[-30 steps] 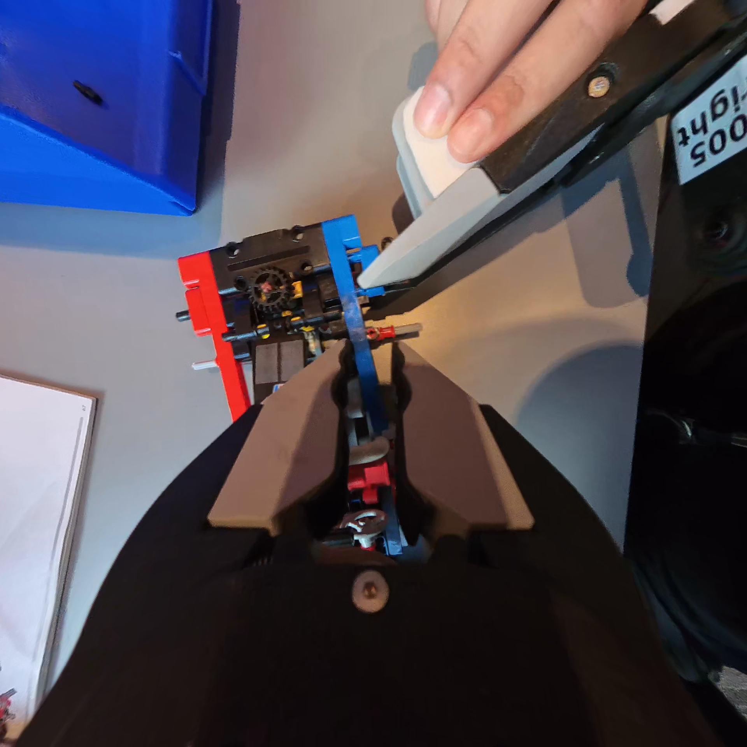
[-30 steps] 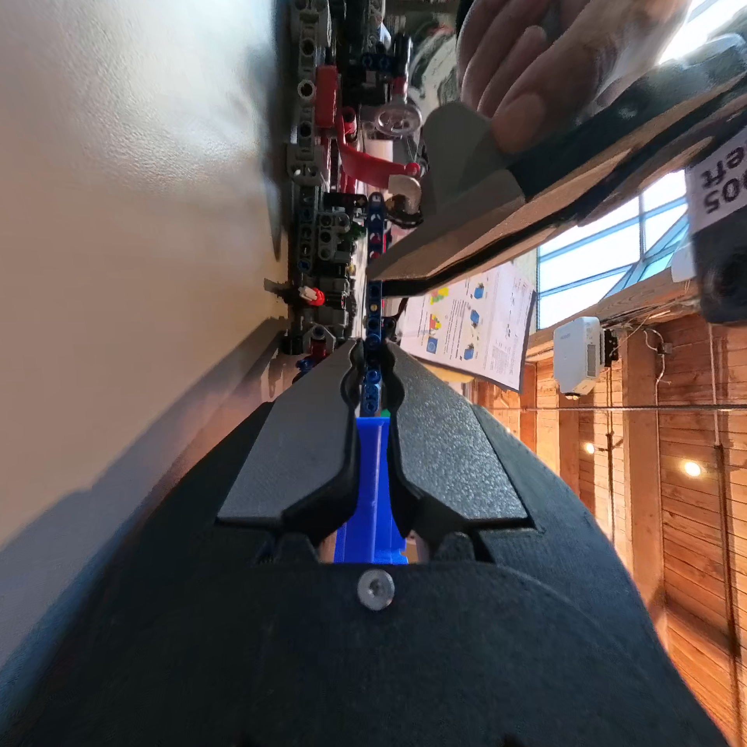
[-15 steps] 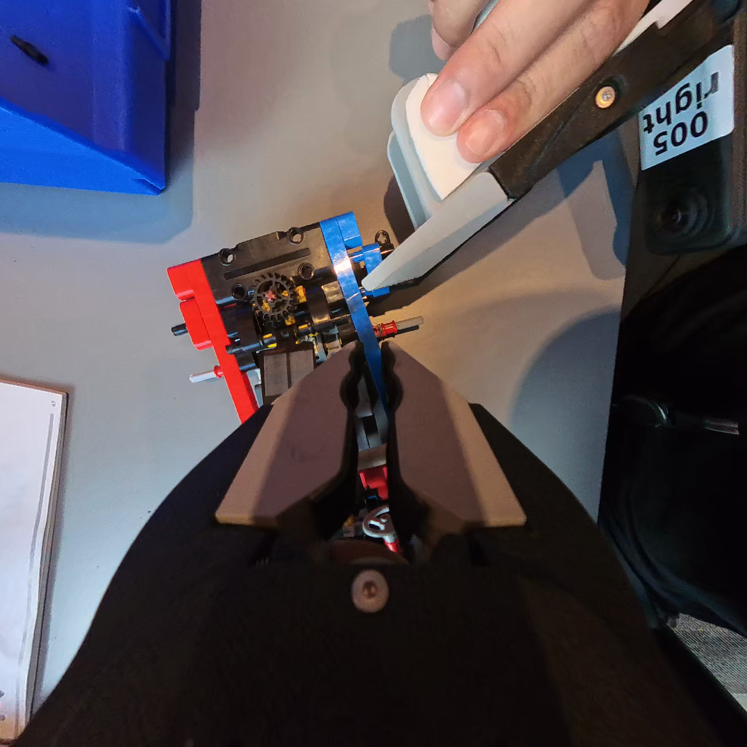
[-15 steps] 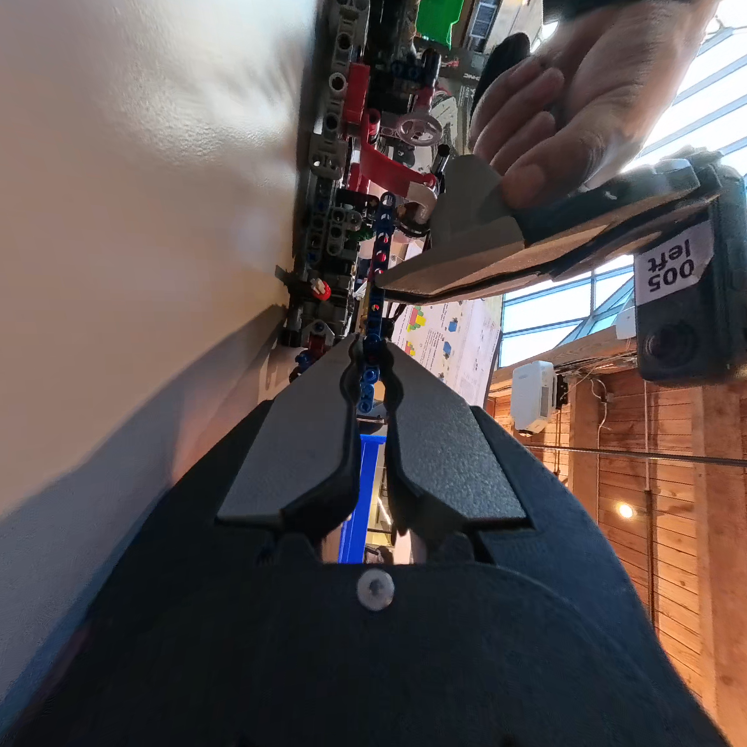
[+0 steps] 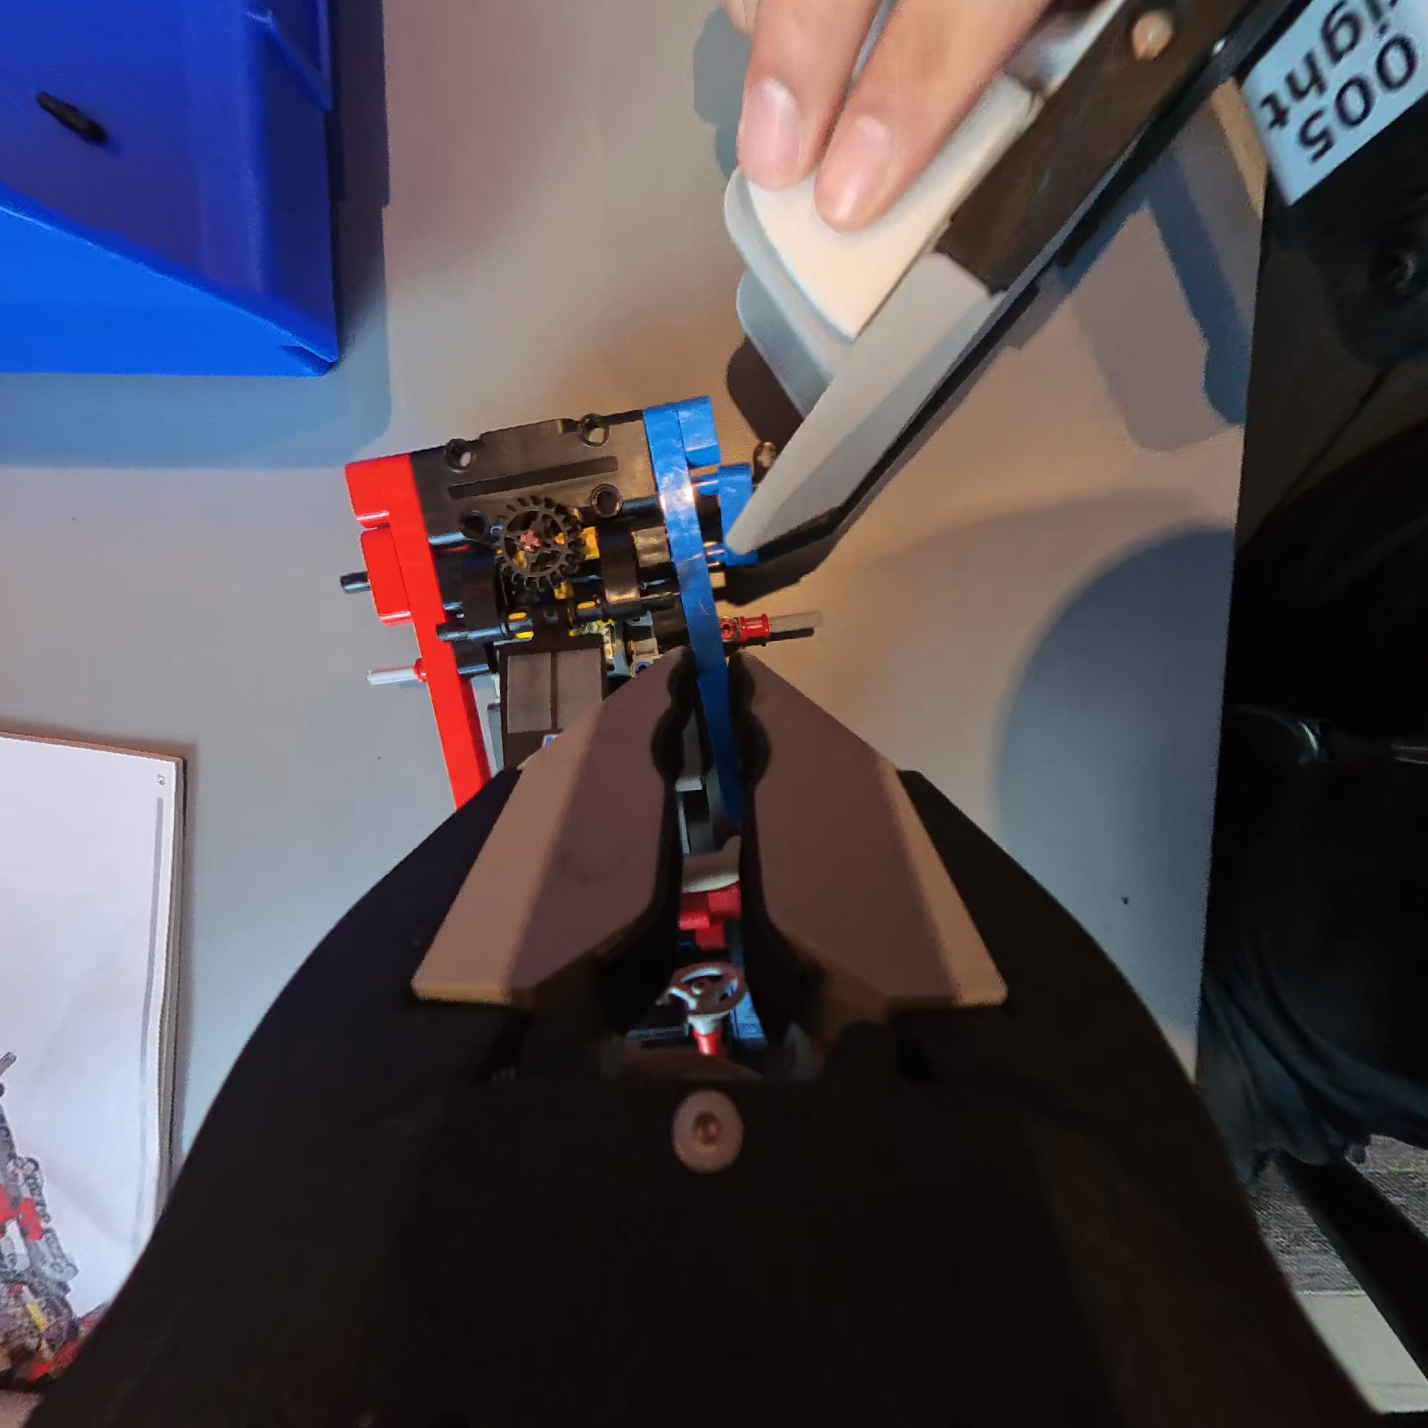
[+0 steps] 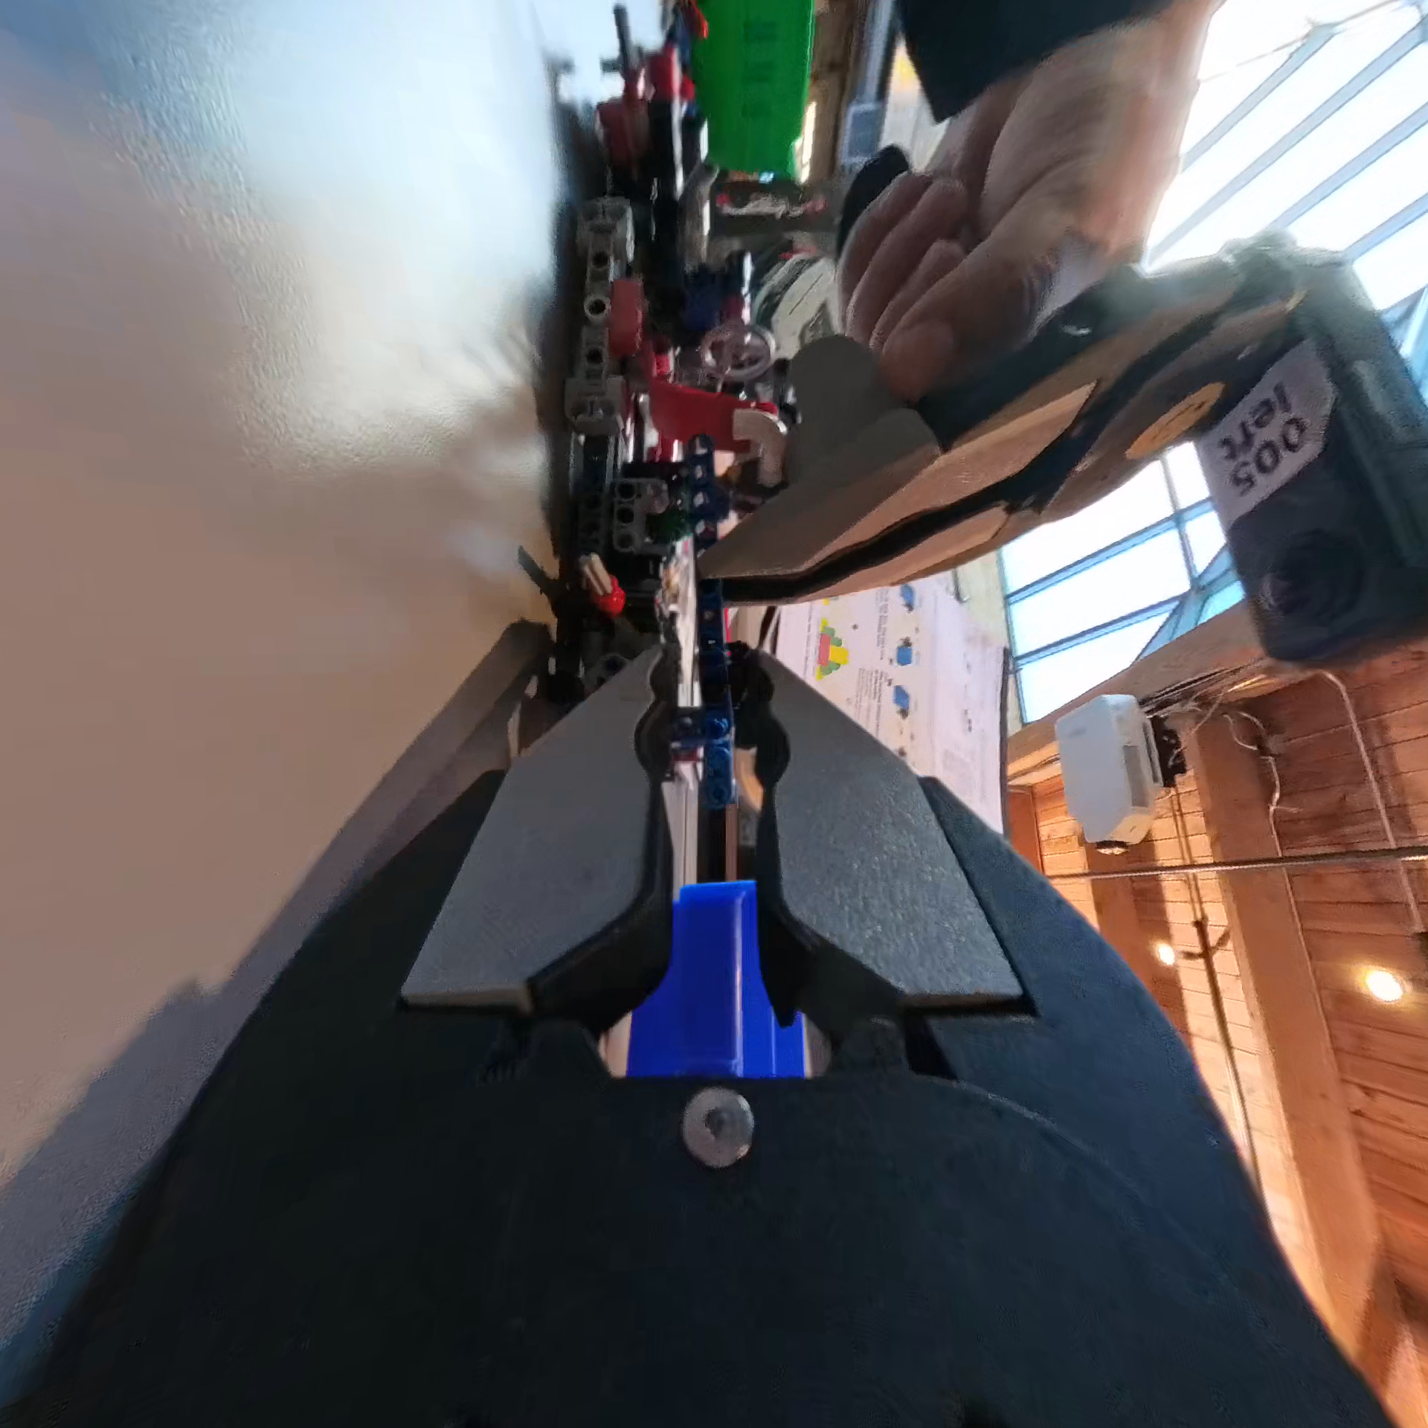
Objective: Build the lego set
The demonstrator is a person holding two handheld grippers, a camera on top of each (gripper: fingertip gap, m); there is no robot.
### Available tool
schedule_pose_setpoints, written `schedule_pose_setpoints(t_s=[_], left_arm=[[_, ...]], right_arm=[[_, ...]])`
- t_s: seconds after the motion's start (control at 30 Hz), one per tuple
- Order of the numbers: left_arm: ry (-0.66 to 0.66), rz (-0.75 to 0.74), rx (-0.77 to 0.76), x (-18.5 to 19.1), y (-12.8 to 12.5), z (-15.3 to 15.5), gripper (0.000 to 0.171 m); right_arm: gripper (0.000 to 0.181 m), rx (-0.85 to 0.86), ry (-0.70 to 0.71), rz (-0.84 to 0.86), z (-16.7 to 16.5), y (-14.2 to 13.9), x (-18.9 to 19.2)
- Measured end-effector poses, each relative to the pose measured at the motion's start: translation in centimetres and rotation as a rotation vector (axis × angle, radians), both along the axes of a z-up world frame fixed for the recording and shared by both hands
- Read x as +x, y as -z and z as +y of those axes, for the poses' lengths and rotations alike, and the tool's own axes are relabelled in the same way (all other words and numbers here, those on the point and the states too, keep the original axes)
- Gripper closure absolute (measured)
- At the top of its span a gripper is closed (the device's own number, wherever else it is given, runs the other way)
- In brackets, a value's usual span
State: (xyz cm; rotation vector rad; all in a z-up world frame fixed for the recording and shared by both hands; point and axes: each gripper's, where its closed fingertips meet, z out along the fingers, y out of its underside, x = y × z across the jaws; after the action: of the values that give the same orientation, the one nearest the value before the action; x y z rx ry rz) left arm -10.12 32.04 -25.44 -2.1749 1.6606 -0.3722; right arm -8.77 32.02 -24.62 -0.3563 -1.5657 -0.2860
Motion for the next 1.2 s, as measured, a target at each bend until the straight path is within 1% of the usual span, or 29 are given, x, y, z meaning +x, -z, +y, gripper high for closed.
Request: schedule_pose_setpoints(t_s=[0.1,0.2,0.27,0.3,0.37,0.4,0.47,0.5,0.53,0.57,0.6,0.67,0.73,0.77,0.83,0.93,0.97,1.0,1.03,1.1,1.17,1.2], left_arm=[[0.003,0.016,0.023,-0.3,-0.1,0.1,0.166],[-0.004,0.03,0.06,-0.7,-0.1,0.4,0.166],[0.002,0.039,0.084,-0.8,-0.1,0.5,0.166],[0.009,0.042,0.095,-0.8,-0.1,0.5,0.166],[0.028,0.052,0.117,-0.8,-0.1,0.5,0.166],[0.039,0.054,0.122,-0.8,-0.1,0.5,0.166],[0.053,0.047,0.112,-0.8,-0.1,0.5,0.166],[0.066,0.042,0.106,-0.9,-0.1,0.5,0.166],[0.078,0.04,0.101,-1.0,-0.1,0.4,0.166],[0.083,0.04,0.094,-1.2,-0.1,0.3,0.166],[0.085,0.037,0.086,-1.3,-0.1,0.2,0.166],[0.091,0.026,0.061,-1.6,-0.1,-0.2,0.166],[0.115,0.008,0.044,-1.8,-0.1,-1.0,0.167],[0.122,0.006,0.042,-1.9,-0.1,-1.2,0.167],[0.128,0.002,0.045,-2.1,-0.1,-1.4,0.167],[0.111,-0.02,0.038,-2.1,-0.1,-1.4,0.166],[0.111,-0.023,0.044,-2.1,-0.1,-1.4,0.166],[0.113,-0.025,0.05,-2.1,-0.1,-1.4,0.166],[0.113,-0.027,0.051,-2.2,-0.1,-1.5,0.166],[0.113,-0.031,0.048,-2.2,-0.1,-1.5,0.166],[0.121,-0.03,0.047,-2.2,-0.1,-1.5,0.166],[0.125,-0.028,0.047,-2.2,-0.1,-1.5,0.167]], right_arm=[[0.156,-0.092,0.0,0.049,-0.2,-0.9,0.4],[0.144,-0.266,-0.009,0.098,-0.4,-1.7,1.1],[0.139,-0.469,-0.004,0.155,0.1,-2.4,2.0],[0.141,-0.587,0.01,0.171,0.7,-2.4,2.3],[0.142,-0.84,0.027,0.154,1.4,-1.8,2.6],[0.145,-0.933,0.029,0.139,1.7,-1.7,2.5],[0.148,-1.135,-0.009,0.093,1.5,-1.8,2.0],[0.145,-1.208,-0.005,0.085,1.8,-1.7,1.6],[0.132,-1.267,0.001,0.058,1.9,-1.4,1.3],[0.128,-1.312,0.016,0.009,2.0,-0.6,1.2],[0.126,-1.344,0.05,-0.035,2.2,0.2,1.1],[0.108,-1.394,0.076,-0.114,1.9,1.2,0.9],[0.107,-1.403,0.079,-0.139,1.4,1.5,0.5],[0.11,-1.408,0.073,-0.146,1.0,1.5,0.3],[0.109,-1.399,0.08,-0.145,0.7,1.6,0.1],[0.107,-1.449,0.098,-0.128,0.9,1.6,0.0],[0.099,-1.467,0.115,-0.117,1.3,1.6,0.0],[0.094,-1.494,0.112,-0.114,1.4,1.5,0.0],[0.093,-1.525,0.091,-0.112,1.4,1.3,0.1],[0.083,-1.571,0.035,-0.105,1.3,0.7,0.0],[0.074,-1.567,0.003,-0.086,1.6,0.2,-0.2],[0.074,-1.555,0.005,-0.076,2.0,0.1,-0.4]])
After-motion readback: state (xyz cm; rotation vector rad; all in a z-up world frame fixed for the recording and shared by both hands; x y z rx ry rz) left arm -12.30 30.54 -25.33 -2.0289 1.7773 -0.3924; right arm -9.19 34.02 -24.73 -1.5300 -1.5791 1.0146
